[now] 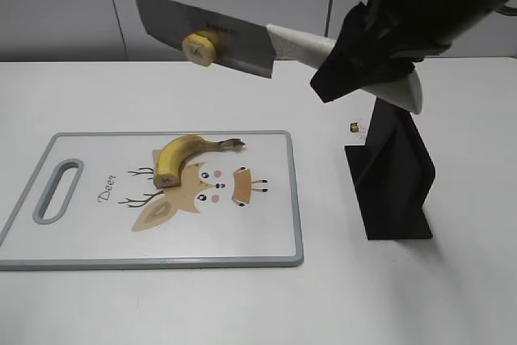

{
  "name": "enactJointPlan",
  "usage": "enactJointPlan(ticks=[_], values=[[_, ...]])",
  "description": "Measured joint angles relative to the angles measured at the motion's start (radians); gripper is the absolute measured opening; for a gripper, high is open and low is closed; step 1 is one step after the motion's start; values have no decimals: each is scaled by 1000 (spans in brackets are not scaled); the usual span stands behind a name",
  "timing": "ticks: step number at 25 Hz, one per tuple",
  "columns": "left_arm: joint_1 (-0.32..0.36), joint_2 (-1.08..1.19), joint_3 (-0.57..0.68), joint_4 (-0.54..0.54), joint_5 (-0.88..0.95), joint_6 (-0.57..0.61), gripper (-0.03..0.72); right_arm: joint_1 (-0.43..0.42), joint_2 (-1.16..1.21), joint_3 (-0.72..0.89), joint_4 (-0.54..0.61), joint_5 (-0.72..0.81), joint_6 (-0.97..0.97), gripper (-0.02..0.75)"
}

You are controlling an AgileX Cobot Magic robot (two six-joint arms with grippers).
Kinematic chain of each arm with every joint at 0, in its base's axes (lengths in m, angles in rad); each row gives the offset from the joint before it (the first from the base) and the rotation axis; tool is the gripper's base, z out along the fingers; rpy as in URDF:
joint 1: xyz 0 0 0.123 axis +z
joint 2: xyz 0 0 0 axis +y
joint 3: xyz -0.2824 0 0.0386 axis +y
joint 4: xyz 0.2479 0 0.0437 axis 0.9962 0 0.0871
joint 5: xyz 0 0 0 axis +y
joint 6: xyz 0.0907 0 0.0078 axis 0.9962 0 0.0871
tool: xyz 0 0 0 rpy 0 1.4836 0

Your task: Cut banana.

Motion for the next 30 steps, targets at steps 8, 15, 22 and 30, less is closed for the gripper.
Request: enactJointPlan(ticks=[8, 15, 22, 30], values=[[0, -359, 173, 1, -33, -17, 583, 0, -134, 133, -108, -53, 216, 161], [0, -572, 247, 9, 20, -51, 566, 0, -233, 214, -194, -100, 406, 161], [0, -736, 301, 51, 27, -61, 563, 0, -318, 275, -296, -132, 639, 161], [-28, -800, 330, 56, -16, -77, 552, 0, -348, 341, -493, -134, 909, 161]])
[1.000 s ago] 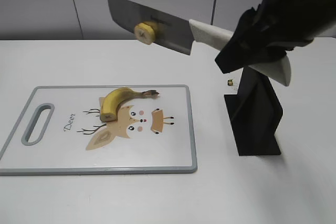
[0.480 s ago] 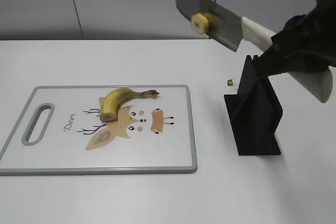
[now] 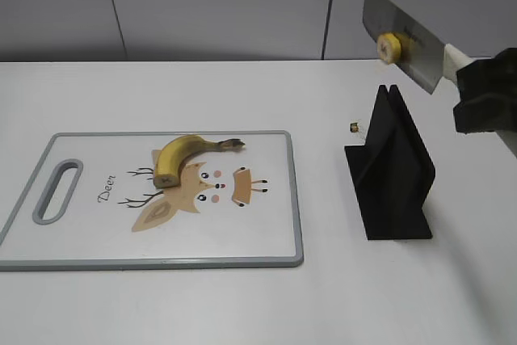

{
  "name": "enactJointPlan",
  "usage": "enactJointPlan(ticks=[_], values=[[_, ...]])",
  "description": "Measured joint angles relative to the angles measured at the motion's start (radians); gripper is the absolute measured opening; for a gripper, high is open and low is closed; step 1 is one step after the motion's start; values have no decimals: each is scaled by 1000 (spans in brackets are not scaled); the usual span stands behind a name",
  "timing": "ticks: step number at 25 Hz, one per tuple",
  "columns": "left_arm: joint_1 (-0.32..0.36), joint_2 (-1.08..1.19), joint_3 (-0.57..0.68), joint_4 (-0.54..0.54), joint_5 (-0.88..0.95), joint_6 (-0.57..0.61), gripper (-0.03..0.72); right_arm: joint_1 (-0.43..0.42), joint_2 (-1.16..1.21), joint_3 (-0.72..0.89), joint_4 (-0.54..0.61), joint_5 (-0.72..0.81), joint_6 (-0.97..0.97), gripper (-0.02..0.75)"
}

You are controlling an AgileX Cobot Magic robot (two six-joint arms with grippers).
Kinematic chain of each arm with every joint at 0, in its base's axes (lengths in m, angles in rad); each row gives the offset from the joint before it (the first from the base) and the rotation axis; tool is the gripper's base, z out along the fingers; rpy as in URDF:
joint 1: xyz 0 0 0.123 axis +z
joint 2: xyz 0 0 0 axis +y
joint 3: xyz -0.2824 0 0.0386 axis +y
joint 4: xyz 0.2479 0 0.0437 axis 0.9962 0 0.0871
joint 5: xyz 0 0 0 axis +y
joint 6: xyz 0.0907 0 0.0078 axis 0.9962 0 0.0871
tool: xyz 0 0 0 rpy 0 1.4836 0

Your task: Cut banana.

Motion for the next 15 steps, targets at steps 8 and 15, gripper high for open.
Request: enactJointPlan(ticks=[8, 15], values=[[9, 0, 0, 0, -5, -5, 524, 0, 1, 16, -95, -8, 158, 161], [10, 0, 0, -9, -5, -6, 550, 0, 10, 76, -110, -75, 212, 161]])
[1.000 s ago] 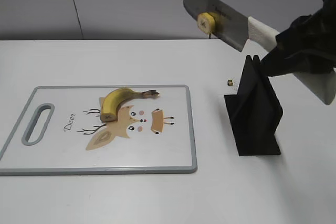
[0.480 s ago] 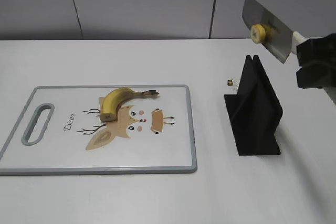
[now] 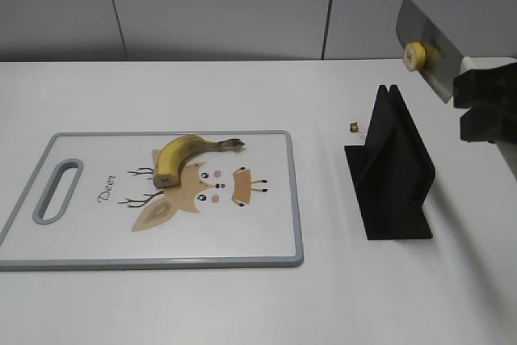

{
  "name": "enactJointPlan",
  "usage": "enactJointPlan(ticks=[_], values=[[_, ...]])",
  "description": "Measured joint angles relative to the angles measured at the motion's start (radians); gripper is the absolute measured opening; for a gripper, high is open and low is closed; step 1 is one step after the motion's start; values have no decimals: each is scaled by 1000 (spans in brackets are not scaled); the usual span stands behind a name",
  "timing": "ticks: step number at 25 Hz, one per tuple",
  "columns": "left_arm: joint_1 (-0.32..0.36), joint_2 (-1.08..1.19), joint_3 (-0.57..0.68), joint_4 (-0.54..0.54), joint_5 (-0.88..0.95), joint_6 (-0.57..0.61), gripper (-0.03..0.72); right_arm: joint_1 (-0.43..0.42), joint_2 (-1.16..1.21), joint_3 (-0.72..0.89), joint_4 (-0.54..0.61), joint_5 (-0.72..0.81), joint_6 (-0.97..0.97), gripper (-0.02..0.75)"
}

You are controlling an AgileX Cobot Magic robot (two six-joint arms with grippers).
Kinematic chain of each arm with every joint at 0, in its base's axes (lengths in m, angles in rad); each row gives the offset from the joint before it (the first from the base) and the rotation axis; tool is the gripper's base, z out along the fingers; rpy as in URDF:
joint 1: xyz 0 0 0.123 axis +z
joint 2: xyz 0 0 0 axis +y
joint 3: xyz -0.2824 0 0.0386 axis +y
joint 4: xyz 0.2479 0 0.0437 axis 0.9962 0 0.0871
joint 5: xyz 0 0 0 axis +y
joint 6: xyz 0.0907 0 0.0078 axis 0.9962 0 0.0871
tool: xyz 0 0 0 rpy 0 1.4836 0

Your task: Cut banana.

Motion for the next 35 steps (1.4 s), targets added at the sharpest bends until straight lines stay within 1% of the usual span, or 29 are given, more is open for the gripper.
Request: enactJointPlan(ticks=[3, 6, 24, 35], values=[[-1, 0, 0, -1, 0, -4, 601, 0, 25, 38, 0, -51, 6, 161], [-4, 0, 0, -1, 0, -8, 610, 0, 52, 41, -5, -74, 8, 161], [-4, 0, 0, -1, -1, -12, 592, 0, 163, 45, -59, -102, 29, 161], [-4, 0, 0, -1, -1, -12, 584, 0, 184, 49, -21, -108, 35, 161]])
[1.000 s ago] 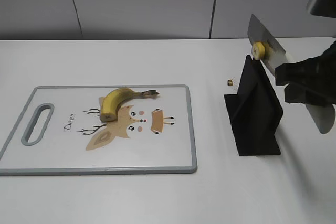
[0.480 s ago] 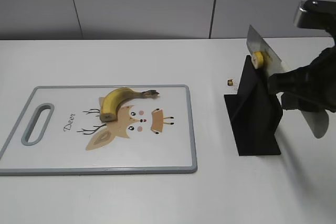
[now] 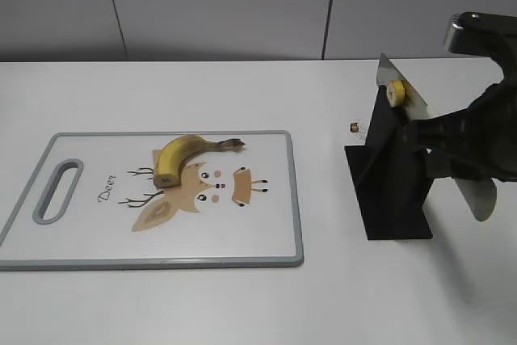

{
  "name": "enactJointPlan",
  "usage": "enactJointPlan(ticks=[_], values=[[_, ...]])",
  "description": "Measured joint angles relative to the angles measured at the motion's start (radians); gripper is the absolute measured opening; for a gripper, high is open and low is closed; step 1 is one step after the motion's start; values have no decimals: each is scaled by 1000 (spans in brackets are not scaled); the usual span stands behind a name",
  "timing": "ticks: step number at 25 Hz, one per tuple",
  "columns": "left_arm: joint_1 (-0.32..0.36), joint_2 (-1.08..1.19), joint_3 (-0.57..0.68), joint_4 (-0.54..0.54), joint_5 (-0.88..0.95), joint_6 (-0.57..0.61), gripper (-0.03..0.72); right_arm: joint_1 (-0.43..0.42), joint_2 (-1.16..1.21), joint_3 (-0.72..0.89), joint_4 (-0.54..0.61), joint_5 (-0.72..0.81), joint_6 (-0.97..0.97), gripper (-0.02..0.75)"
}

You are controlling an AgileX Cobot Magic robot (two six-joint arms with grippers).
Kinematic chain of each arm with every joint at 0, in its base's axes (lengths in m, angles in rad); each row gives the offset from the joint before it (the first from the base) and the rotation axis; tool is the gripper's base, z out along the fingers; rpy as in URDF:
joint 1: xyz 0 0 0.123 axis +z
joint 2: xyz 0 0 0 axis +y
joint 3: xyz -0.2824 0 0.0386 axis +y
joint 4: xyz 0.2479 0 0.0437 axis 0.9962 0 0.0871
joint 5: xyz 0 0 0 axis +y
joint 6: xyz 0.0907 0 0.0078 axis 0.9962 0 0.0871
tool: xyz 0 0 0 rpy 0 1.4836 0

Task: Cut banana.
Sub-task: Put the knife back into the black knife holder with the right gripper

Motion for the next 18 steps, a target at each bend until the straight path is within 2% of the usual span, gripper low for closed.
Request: enactJointPlan(ticks=[18], values=[[0, 0, 0, 0, -1, 0, 583, 0, 104, 28, -21, -82, 2, 161]])
